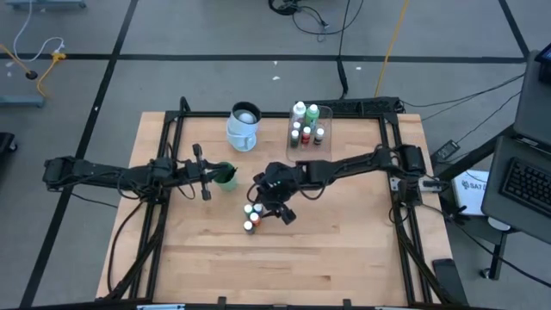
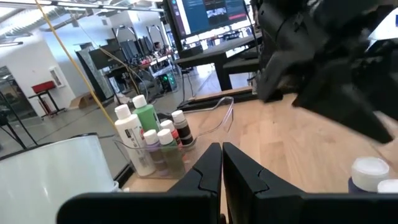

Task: Pick & Place Paint Supplies
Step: Put the dark blue paint bottle into the transparent bin, then put the green paint bottle into the transparent bin

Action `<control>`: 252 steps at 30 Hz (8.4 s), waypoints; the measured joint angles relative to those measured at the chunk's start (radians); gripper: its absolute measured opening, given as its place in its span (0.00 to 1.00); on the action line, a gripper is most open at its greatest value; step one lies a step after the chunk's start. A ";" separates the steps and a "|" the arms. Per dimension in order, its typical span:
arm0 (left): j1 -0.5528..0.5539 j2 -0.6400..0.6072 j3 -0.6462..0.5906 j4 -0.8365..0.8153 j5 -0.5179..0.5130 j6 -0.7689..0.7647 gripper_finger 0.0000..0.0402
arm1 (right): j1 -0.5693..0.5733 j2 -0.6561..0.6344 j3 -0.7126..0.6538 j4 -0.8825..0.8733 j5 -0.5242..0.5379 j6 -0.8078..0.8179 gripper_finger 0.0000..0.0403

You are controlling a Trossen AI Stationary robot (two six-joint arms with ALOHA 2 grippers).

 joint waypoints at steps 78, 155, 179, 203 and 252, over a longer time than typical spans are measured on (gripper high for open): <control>0.000 0.000 0.000 -0.041 -0.001 0.022 0.05 | -0.158 -0.554 -0.050 -0.488 0.327 0.232 0.28; 0.000 0.000 0.000 -0.057 -0.027 0.027 0.05 | -0.365 -0.636 -0.541 0.235 0.263 0.476 0.44; 0.000 0.000 0.000 -0.057 -0.027 0.023 0.05 | -0.154 -1.224 -0.816 0.225 0.263 0.332 0.02; -0.159 0.027 0.242 -0.190 -0.132 -0.113 0.05 | -0.160 -1.622 -1.421 0.621 0.239 0.304 0.00; -0.215 1.129 1.399 -1.666 0.123 0.021 0.47 | -0.160 -1.624 -1.425 0.537 0.239 0.325 0.01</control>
